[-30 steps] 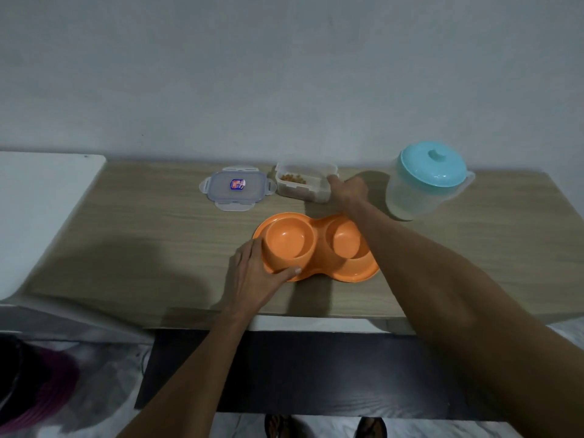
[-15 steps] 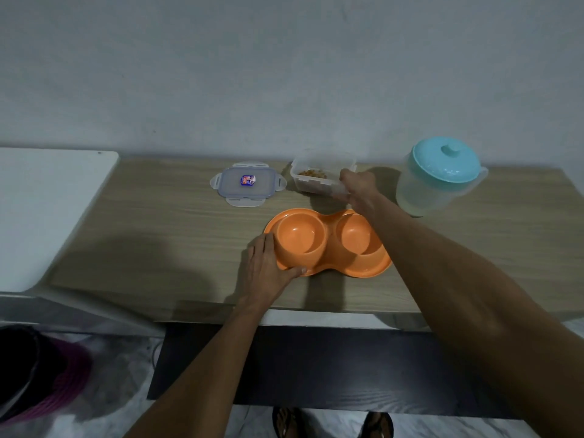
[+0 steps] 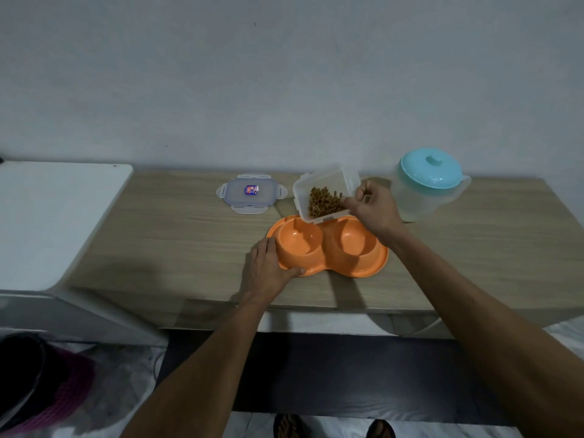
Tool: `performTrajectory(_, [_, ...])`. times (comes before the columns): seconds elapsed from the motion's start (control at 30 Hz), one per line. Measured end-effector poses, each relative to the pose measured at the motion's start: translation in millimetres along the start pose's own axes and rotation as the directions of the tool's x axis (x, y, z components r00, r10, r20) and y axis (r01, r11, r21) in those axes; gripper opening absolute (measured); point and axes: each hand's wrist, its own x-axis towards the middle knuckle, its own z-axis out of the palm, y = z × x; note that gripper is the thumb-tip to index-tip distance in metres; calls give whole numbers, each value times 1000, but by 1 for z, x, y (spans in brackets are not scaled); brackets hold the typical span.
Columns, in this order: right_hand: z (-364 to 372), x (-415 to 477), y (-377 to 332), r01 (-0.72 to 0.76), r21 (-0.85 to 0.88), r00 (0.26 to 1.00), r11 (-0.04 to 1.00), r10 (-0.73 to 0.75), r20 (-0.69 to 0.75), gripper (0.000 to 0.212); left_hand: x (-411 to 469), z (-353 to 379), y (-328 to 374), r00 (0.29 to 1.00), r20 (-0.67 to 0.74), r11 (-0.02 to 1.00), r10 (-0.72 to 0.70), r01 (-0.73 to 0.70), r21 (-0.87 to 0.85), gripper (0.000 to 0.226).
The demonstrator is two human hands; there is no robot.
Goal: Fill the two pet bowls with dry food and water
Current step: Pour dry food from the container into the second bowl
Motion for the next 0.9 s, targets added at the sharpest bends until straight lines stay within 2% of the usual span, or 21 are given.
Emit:
performTrajectory(0.17, [5, -25, -2, 233, -216, 971, 948, -240, -7, 29, 2, 2, 0, 1000, 2, 1000, -9, 9, 16, 109])
performTrajectory(0.4, [11, -36, 10, 419, -224, 908, 880, -410, 90, 30, 3, 3, -1, 1000, -6, 1000, 2, -2, 25, 106])
performTrajectory(0.57, [10, -44, 11, 571, -279, 820, 772, -551, 153, 38, 3, 2, -3, 1000, -4, 1000, 3, -2, 13, 106])
performTrajectory(0.73, [13, -49, 11, 656, -301, 754, 692, -617, 225, 42, 3, 2, -1, 1000, -7, 1000, 4, -4, 31, 104])
performTrajectory(0.9, [14, -52, 9, 696, -367, 716, 617, -633, 292, 31, 3, 2, -1, 1000, 6, 999, -12, 12, 44, 104])
